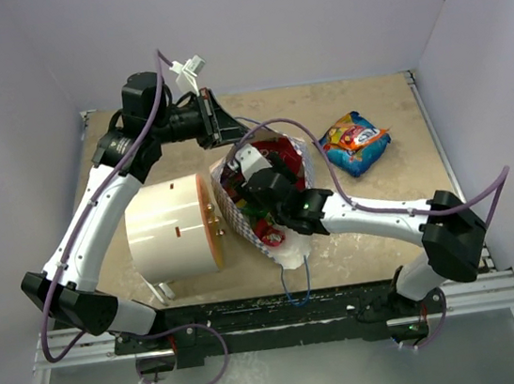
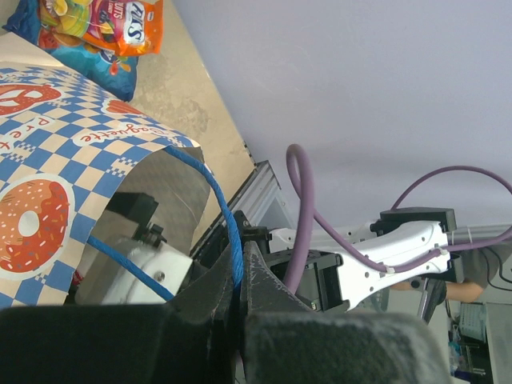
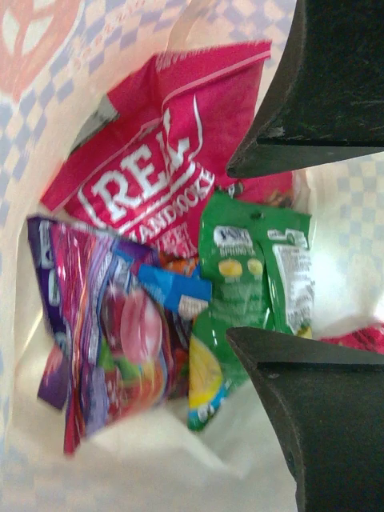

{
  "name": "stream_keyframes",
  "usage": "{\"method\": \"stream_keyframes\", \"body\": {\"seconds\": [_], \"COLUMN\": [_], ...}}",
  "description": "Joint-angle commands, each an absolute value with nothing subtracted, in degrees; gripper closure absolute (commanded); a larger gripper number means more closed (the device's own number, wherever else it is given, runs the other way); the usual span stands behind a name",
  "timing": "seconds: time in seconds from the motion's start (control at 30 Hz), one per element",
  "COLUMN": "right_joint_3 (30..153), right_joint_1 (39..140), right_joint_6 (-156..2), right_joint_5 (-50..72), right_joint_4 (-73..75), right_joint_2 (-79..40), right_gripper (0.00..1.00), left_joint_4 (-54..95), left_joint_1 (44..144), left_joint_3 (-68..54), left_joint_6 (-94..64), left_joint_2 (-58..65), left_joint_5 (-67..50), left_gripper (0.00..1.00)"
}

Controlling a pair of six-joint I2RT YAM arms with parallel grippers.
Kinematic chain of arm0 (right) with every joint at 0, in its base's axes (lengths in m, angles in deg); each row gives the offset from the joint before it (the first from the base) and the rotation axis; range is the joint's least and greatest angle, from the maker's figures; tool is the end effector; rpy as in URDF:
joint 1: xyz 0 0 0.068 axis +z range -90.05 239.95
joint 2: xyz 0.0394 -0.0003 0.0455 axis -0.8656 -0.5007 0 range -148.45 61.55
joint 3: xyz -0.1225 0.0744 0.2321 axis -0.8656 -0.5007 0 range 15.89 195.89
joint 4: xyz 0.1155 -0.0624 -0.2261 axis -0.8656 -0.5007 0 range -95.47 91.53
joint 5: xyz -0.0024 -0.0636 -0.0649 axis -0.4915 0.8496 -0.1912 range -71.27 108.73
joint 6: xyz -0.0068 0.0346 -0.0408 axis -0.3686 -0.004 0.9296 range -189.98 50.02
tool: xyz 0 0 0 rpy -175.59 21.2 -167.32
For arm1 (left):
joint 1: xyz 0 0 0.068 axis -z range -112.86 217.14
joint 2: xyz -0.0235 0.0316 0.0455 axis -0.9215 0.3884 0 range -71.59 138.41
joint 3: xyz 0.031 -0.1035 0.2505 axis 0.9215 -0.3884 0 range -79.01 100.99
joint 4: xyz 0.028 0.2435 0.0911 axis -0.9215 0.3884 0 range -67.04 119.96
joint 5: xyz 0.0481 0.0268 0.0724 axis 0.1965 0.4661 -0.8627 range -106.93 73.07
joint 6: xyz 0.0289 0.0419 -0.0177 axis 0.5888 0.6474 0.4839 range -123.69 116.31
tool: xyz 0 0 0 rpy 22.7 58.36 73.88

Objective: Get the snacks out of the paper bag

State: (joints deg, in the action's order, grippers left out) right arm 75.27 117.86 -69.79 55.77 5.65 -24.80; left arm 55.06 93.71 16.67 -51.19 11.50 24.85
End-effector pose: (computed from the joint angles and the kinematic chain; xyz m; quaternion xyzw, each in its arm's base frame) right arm 0.2004 0.2793 0.2794 -0.2301 0.7759 0.0213 0.5870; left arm 0.2659 -0.1594 0.4540 0.0637 0.7877 -0.5572 0.2551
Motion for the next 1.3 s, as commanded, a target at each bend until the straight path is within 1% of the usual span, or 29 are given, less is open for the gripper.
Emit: {"method": "stream_keyframes", "body": {"seconds": [0.0, 0.2, 0.27, 0.4, 0.67, 0.77, 0.87, 0.97, 1.0, 1.07, 1.1, 1.2, 1.27], "right_joint_3": [79.0, 78.6, 79.5, 81.1, 80.8, 80.0, 79.1, 76.6, 75.7, 73.1, 71.2, 67.6, 67.4], "right_joint_1": [115.1, 112.5, 110.2, 107.4, 103.8, 103.1, 103.0, 103.1, 103.1, 103.0, 103.1, 103.1, 103.0], "right_joint_6": [-68.2, -60.6, -60.7, -59.5, -64.3, -64.5, -64.3, -63.2, -62.7, -60.9, -60.1, -58.4, -56.0], "right_joint_5": [63.3, 63.3, 60.5, 61.3, 56.1, 54.4, 52.1, 47.9, 44.7, 37.9, 35.4, 32.9, 31.4], "right_joint_4": [5.9, 10.8, 10.0, 9.8, 8.8, 9.4, 9.2, 11.0, 11.9, 15.0, 17.0, 23.0, 23.7], "right_joint_2": [-25.1, -25.3, -25.2, -25.5, -28.1, -29.7, -30.9, -29.5, -28.4, -25.7, -24.5, -22.3, -22.0], "right_gripper": [0.21, 0.18, 0.18, 0.18, 0.18, 0.21, 0.27, 0.34, 0.41, 0.59, 0.65, 0.82, 0.94], "left_joint_4": [51.3, 51.7, 50.9, 48.2, 47.1, 47.5, 47.9, 48.3, 48.4, 48.7, 48.7, 48.7, 49.2], "left_joint_1": [93.3, 93.3, 93.4, 93.3, 93.3, 93.3, 93.3, 93.3, 93.3, 93.3, 93.3, 93.3, 93.3], "left_joint_3": [16.9, 16.7, 17.1, 16.7, 17.2, 17.9, 17.7, 17.2, 17.1, 16.9, 17.0, 17.1, 17.3], "left_joint_6": [-53.9, -53.8, -54.7, -56.5, -56.8, -56.7, -56.8, -56.6, -56.6, -56.6, -56.6, -56.8, -56.8], "left_joint_2": [10.0, 10.1, 10.0, 9.2, 9.2, 9.8, 9.7, 9.4, 9.3, 9.3, 9.4, 9.8, 9.9], "left_joint_5": [27.7, 27.9, 28.7, 29.4, 29.9, 30.0, 29.7, 29.1, 29.0, 28.7, 28.6, 28.4, 28.0], "left_gripper": [1.0, 1.0, 1.0, 1.0, 1.0, 1.0, 1.0, 1.0, 1.0, 1.0, 1.0, 1.0, 1.0]}}
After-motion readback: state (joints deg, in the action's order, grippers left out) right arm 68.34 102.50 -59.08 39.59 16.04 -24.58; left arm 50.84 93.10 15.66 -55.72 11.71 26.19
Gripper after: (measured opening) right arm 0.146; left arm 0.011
